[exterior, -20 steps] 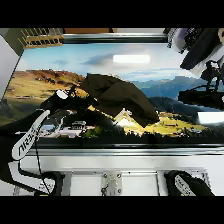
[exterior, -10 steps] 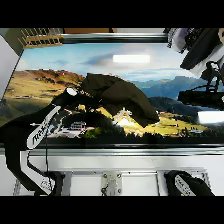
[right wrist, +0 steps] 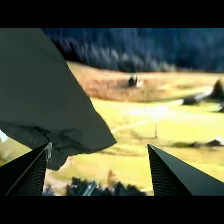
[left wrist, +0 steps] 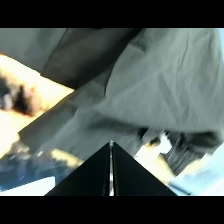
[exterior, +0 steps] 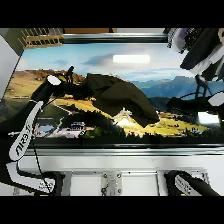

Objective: Fold the clothes and pants, and hang the long-sleeved shirts on hangers.

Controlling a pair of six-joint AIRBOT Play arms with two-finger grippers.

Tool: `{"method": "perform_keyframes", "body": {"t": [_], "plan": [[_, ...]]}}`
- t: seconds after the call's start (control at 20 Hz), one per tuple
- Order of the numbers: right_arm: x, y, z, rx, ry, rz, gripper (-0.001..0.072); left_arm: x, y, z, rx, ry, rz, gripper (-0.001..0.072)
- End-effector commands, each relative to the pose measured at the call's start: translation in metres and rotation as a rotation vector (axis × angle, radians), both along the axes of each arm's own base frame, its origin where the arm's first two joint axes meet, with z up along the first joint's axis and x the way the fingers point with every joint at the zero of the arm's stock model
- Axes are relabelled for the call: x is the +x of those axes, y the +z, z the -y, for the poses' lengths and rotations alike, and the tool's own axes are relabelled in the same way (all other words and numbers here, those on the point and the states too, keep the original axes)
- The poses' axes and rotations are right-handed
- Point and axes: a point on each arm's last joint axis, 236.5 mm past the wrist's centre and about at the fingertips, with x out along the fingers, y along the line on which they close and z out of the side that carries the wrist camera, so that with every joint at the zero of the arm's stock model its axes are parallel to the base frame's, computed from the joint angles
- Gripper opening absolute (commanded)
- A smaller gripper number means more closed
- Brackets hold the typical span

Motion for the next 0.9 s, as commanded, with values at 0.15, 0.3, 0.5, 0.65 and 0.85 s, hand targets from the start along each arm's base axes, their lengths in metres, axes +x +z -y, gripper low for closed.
{"method": "perform_keyframes", "body": {"t": [0.15, 0.3, 0.5, 0.65, 0.85], "plan": [[-0.017, -0.093, -0.057, 0.240, -0.003, -0.236, 0.0646, -0.011, 0.014, -0.017, 0.084, -0.064, 0.043, 0.0006], [-0.016, -0.105, -0.064, 0.232, 0.001, -0.251, 0.0647, -0.012, 0.004, -0.017, 0.085, -0.065, 0.019, 0.0009], [-0.007, -0.106, -0.082, 0.216, 0.021, -0.215, 0.0647, -0.011, -0.011, -0.017, 0.080, -0.058, -0.019, 0.0556], [0.003, -0.108, -0.096, 0.196, 0.026, -0.174, 0.0618, -0.010, -0.030, -0.022, 0.103, -0.038, -0.059, 0.0556], [0.003, -0.107, -0.103, 0.191, 0.041, -0.166, 0.0017, -0.002, -0.065, -0.037, 0.169, 0.022, -0.100, 0.0559]]}}
